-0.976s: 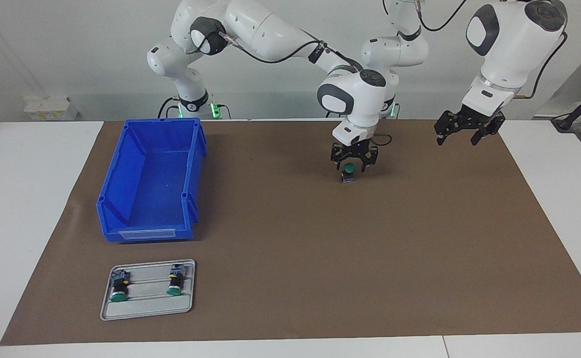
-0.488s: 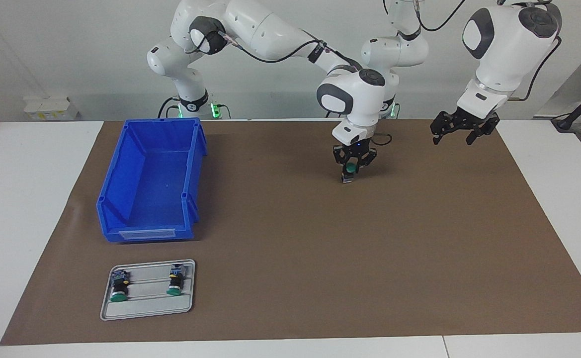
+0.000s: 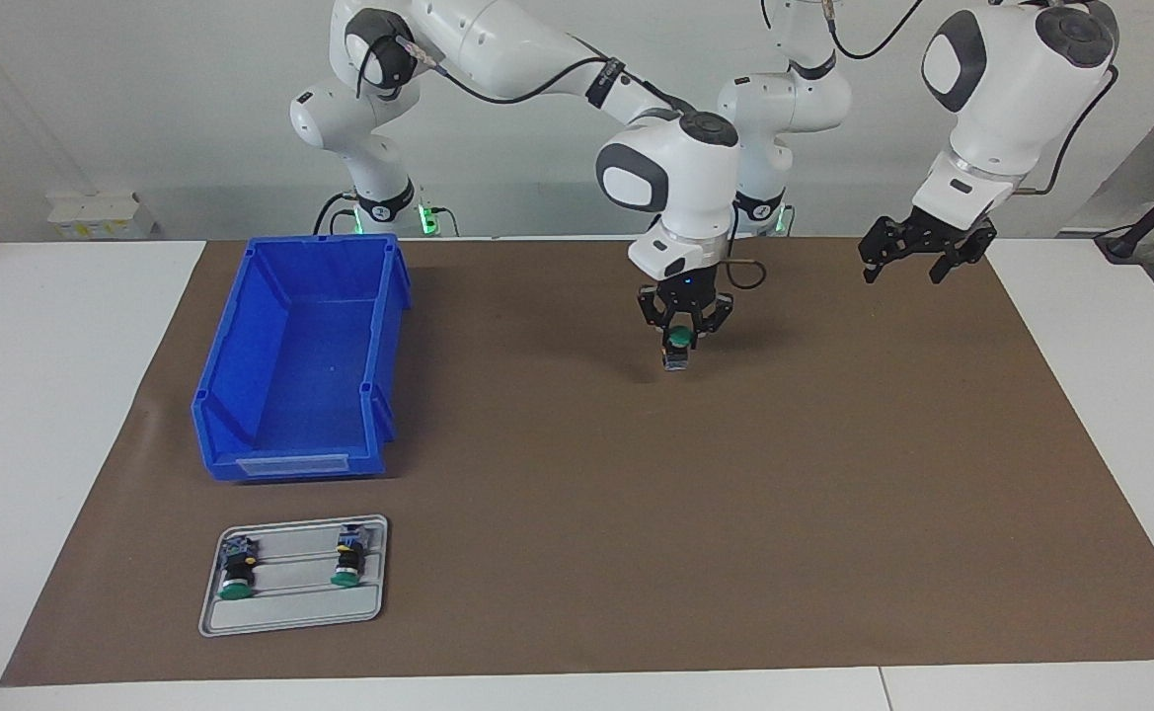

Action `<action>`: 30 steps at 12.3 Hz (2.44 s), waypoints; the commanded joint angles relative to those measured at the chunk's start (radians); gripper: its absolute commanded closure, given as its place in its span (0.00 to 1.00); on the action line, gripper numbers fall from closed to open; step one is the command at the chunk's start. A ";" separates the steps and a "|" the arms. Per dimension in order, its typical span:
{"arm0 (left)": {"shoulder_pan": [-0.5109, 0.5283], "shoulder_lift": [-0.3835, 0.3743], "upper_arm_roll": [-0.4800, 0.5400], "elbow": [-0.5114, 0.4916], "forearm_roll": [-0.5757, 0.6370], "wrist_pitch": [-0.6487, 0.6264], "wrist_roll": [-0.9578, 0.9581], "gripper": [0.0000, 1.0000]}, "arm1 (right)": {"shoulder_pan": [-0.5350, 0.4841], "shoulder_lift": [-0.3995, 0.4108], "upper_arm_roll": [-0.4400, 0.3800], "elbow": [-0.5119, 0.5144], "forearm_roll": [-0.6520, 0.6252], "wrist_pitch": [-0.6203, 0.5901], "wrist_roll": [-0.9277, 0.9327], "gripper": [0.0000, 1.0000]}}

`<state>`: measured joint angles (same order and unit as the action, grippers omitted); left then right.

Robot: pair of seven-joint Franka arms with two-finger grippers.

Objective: Place and press button with both arms
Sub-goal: 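Carry the green button over the blue bin with the right gripper, then lower the green button into the blue bin with the right gripper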

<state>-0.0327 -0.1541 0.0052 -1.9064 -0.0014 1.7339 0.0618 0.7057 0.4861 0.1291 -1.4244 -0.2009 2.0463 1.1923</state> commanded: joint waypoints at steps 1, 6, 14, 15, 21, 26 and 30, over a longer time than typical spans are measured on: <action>0.005 -0.024 -0.001 -0.022 0.000 0.003 0.009 0.00 | -0.095 -0.182 0.010 -0.192 0.023 0.019 -0.004 1.00; 0.005 -0.024 -0.001 -0.022 0.000 0.003 0.009 0.00 | -0.268 -0.391 0.009 -0.350 0.025 0.003 0.043 1.00; 0.005 -0.024 -0.001 -0.022 0.000 0.003 0.009 0.00 | -0.610 -0.465 0.009 -0.375 0.105 -0.048 -0.498 1.00; 0.005 -0.024 -0.001 -0.022 0.000 0.003 0.009 0.00 | -0.659 -0.460 0.009 -0.376 0.139 -0.046 -0.607 1.00; 0.005 -0.024 -0.001 -0.022 0.000 0.003 0.009 0.00 | -0.827 -0.350 0.009 -0.415 0.144 0.072 -0.763 1.00; 0.005 -0.024 -0.001 -0.022 0.000 0.003 0.009 0.00 | -0.851 -0.307 0.009 -0.487 0.146 0.129 -0.821 1.00; 0.005 -0.024 -0.001 -0.022 0.000 0.003 0.009 0.00 | -0.868 -0.290 0.009 -0.542 0.146 0.164 -0.872 1.00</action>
<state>-0.0327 -0.1542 0.0052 -1.9064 -0.0013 1.7339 0.0618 -0.1359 0.2049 0.1224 -1.9248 -0.0790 2.1730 0.3734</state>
